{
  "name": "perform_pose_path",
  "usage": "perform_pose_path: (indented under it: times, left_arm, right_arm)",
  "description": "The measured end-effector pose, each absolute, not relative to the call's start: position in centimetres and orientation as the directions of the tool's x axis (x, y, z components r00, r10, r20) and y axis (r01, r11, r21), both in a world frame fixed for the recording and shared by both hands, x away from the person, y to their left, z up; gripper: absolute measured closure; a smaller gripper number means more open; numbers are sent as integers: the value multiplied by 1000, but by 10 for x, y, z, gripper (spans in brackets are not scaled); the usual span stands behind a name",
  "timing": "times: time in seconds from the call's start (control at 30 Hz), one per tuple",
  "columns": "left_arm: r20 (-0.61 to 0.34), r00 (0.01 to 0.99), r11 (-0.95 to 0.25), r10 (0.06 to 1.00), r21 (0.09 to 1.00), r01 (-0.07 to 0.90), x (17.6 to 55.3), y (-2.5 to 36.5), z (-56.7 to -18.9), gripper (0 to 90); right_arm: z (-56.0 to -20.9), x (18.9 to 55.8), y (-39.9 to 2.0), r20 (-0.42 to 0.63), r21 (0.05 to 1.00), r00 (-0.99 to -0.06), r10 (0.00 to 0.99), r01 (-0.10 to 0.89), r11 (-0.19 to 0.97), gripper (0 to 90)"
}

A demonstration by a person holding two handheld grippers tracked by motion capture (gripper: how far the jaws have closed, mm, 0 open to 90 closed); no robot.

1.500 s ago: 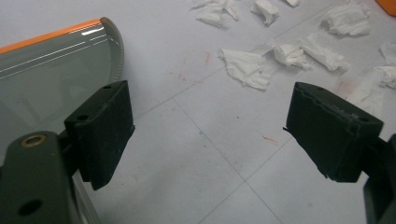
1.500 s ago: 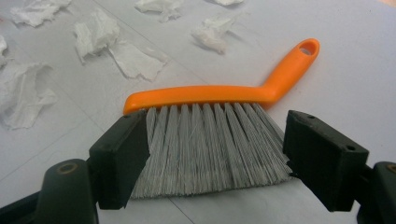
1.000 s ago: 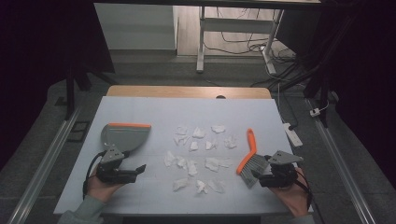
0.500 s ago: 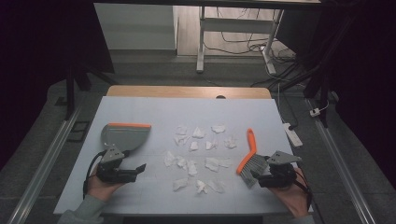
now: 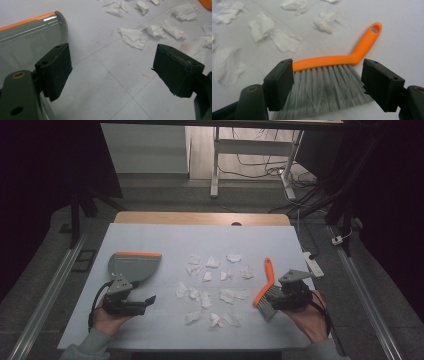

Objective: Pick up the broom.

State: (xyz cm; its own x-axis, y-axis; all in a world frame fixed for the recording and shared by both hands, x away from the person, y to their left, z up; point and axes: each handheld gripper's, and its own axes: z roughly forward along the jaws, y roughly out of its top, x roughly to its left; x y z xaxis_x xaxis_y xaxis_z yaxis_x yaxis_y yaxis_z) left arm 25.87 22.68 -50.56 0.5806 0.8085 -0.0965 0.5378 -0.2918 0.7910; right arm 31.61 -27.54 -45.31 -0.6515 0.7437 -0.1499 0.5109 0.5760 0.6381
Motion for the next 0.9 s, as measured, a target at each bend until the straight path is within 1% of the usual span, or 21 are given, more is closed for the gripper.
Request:
perform_pose_path:
  times: [0.03, 0.07, 0.1, 0.13, 0.17, 0.23, 0.27, 0.3, 0.33, 0.37, 0.4, 0.43, 0.47, 0.53, 0.6, 0.67, 0.77, 0.9]
  left_arm:
    - [-93, 582, -296, 808, 790, 537, 258, 227, -506, 163]
    - [-93, 582, -296, 808, 790, 537, 258, 227, -506, 163]
    - [-91, 584, -300, 807, 788, 537, 258, 226, -506, 164]
    - [-89, 586, -303, 805, 788, 536, 258, 226, -506, 164]
    - [-89, 588, -304, 804, 789, 534, 257, 226, -506, 164]
    - [-87, 592, -307, 801, 789, 532, 255, 225, -506, 165]
    - [-86, 592, -309, 801, 788, 532, 255, 225, -507, 165]
    - [-84, 592, -311, 802, 788, 532, 254, 225, -507, 165]
    - [-84, 591, -310, 802, 788, 532, 254, 225, -507, 165]
    - [-84, 590, -308, 803, 788, 533, 254, 226, -507, 165]
    - [-85, 588, -307, 804, 788, 533, 254, 226, -507, 165]
    - [-86, 587, -305, 805, 788, 534, 254, 226, -507, 165]
    - [-86, 586, -305, 806, 788, 534, 254, 226, -507, 165]
    - [-83, 587, -307, 806, 788, 534, 254, 226, -508, 165]
    - [-86, 587, -307, 805, 786, 537, 254, 225, -508, 164]
    - [-86, 589, -309, 804, 786, 536, 254, 225, -508, 164]
    - [-88, 591, -310, 802, 785, 536, 254, 224, -509, 164]
    - [-86, 594, -312, 800, 786, 534, 254, 224, -509, 164]
  right_arm:
    - [-451, 321, -273, -137, 622, -638, 757, 539, 567, 258]
    - [-451, 321, -273, -137, 622, -638, 757, 539, 567, 258]
    - [-447, 334, -271, -118, 592, -623, 773, 581, 559, 260]
    - [-447, 334, -271, -118, 592, -623, 773, 581, 559, 260]
    - [-444, 347, -269, -109, 555, -594, 797, 628, 545, 261]
    - [-441, 362, -266, -96, 528, -573, 814, 664, 529, 267]
    - [-441, 362, -266, -96, 528, -573, 814, 664, 529, 267]
    - [-439, 377, -263, -76, 492, -544, 835, 708, 506, 267]
    - [-439, 377, -263, -76, 492, -544, 835, 708, 506, 267]
    - [-440, 391, -260, -66, 451, -515, 855, 749, 486, 272]
    - [-442, 398, -258, -59, 427, -501, 863, 769, 475, 273]
    - [-442, 398, -258, -59, 427, -501, 863, 769, 475, 273]
    - [-447, 410, -256, -53, 374, -483, 874, 802, 466, 274]
    - [-449, 415, -255, -49, 359, -472, 880, 814, 457, 276]
    - [-458, 427, -255, -18, 325, -427, 904, 853, 409, 278]
    - [-460, 430, -255, -11, 315, -412, 911, 863, 394, 279]
    - [-470, 438, -256, -22, 277, -378, 926, 887, 369, 284]
    - [-477, 441, -254, -36, 257, -373, 927, 893, 369, 290]
